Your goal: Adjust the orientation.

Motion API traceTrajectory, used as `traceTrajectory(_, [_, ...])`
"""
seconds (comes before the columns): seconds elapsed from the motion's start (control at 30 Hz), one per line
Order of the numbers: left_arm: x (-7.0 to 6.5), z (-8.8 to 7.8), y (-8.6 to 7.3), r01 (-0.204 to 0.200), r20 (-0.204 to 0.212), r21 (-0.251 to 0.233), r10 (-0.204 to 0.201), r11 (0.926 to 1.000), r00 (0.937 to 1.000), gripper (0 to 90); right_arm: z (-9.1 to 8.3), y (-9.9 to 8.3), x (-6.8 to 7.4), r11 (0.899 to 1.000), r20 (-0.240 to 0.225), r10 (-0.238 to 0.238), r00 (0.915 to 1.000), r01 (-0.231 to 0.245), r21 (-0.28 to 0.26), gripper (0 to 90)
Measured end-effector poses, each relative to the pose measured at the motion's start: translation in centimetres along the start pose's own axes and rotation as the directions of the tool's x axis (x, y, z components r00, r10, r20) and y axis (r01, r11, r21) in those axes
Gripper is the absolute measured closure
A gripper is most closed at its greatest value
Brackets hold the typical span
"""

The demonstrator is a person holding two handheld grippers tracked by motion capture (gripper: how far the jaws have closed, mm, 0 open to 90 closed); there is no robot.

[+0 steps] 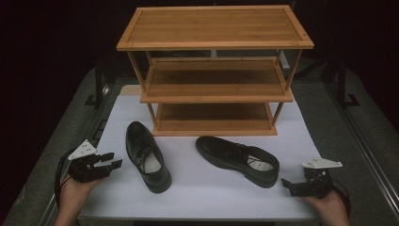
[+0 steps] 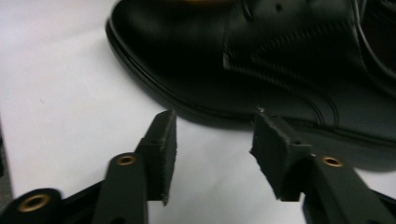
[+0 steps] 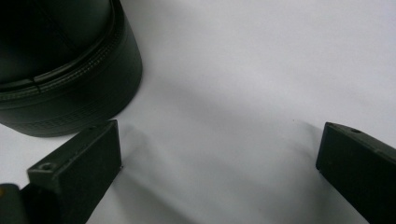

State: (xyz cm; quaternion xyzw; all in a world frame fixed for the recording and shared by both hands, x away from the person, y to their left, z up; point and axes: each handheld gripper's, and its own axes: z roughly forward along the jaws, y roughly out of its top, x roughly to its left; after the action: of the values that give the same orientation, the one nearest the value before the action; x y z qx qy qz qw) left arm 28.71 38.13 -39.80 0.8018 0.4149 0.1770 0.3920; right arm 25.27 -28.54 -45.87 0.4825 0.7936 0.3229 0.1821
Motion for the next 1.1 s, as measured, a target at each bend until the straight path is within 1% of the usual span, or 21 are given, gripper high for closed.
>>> traceTrajectory(0.03, [0.1,0.0,0.3,-0.001,-0.007,-0.002,0.001,1.0000,1.0000,56.0,0.0,0.0,0.0,1.000,0.000,0.000,1.0000,0.000,0.000,0.0])
traceTrajectory(0.13, [0.6,0.1,1.5,0.002,-0.012,0.004,-0.002,1.0000,0.9999,63.8,0.0,0.0,0.0,1.000,0.000,0.000,1.0000,0.000,0.000,0.0])
traceTrajectory(0.17, [0.8,0.2,1.9,0.001,-0.008,0.005,-0.001,1.0000,1.0000,68.1,0.0,0.0,0.0,1.000,0.000,0.002,1.0000,-0.002,0.000,0.0])
traceTrajectory(0.23, [1.3,0.4,2.7,-0.005,-0.011,0.019,0.005,0.9998,0.9999,73.9,0.0,0.0,0.0,1.000,0.000,-0.001,1.0000,0.001,0.000,0.0])
traceTrajectory(0.3, [1.7,0.6,3.6,-0.019,-0.023,0.018,0.019,0.9997,0.9995,83.3,0.0,0.0,0.0,1.000,0.000,0.000,1.0000,0.000,-0.002,0.0])
traceTrajectory(0.37, [2.2,0.9,4.5,-0.015,-0.029,0.016,0.016,0.9998,0.9995,90.0,0.0,0.0,0.0,1.000,-0.001,0.001,1.0000,-0.001,-0.002,0.0])
traceTrajectory(0.47, [3.1,1.6,5.7,-0.006,-0.036,0.026,0.007,0.9996,0.9993,90.0,0.0,0.0,0.0,1.000,-0.001,0.001,1.0000,-0.001,-0.002,0.0])
traceTrajectory(0.57, [4.1,2.5,6.7,0.000,-0.052,0.022,0.001,0.9998,0.9987,90.0,0.0,0.0,0.0,1.000,-0.001,0.001,1.0000,-0.001,-0.002,0.0])
traceTrajectory(0.63, [4.8,3.2,7.3,0.008,-0.055,0.019,-0.007,0.9998,0.9985,90.0,0.0,0.0,0.0,1.000,-0.002,0.001,1.0000,-0.001,-0.002,0.0])
traceTrajectory(0.7, [5.4,4.0,7.9,0.009,-0.060,0.020,-0.008,0.9998,0.9982,90.0,0.0,0.0,0.0,1.000,-0.002,0.001,1.0000,-0.001,-0.002,0.0])
traceTrajectory(0.77, [6.0,4.9,8.5,0.006,-0.057,0.023,-0.005,0.9997,0.9984,90.0,0.0,0.0,0.0,1.000,-0.001,0.001,1.0000,-0.001,-0.002,0.0])
traceTrajectory(0.83, [6.8,5.9,9.0,-0.003,-0.057,0.029,0.005,0.9996,0.9984,90.0,0.0,0.0,0.0,1.000,-0.002,0.001,1.0000,-0.001,-0.003,0.0])
traceTrajectory(0.93, [7.6,7.3,9.2,0.006,-0.069,0.039,-0.004,0.9992,0.9976,90.0,0.0,0.0,0.0,1.000,-0.003,0.002,1.0000,-0.002,-0.003,0.0])
traceTrajectory(1.0, [8.1,8.3,9.4,0.009,-0.080,0.057,-0.005,0.9984,0.9968,90.0,0.0,0.0,0.0,1.000,-0.003,0.003,1.0000,-0.003,-0.003,0.0])
traceTrajectory(1.1, [8.8,9.6,9.2,0.032,-0.087,0.060,-0.027,0.9977,0.9959,90.0,0.0,0.0,0.0,1.000,-0.004,0.004,1.0000,-0.004,-0.004,0.0])
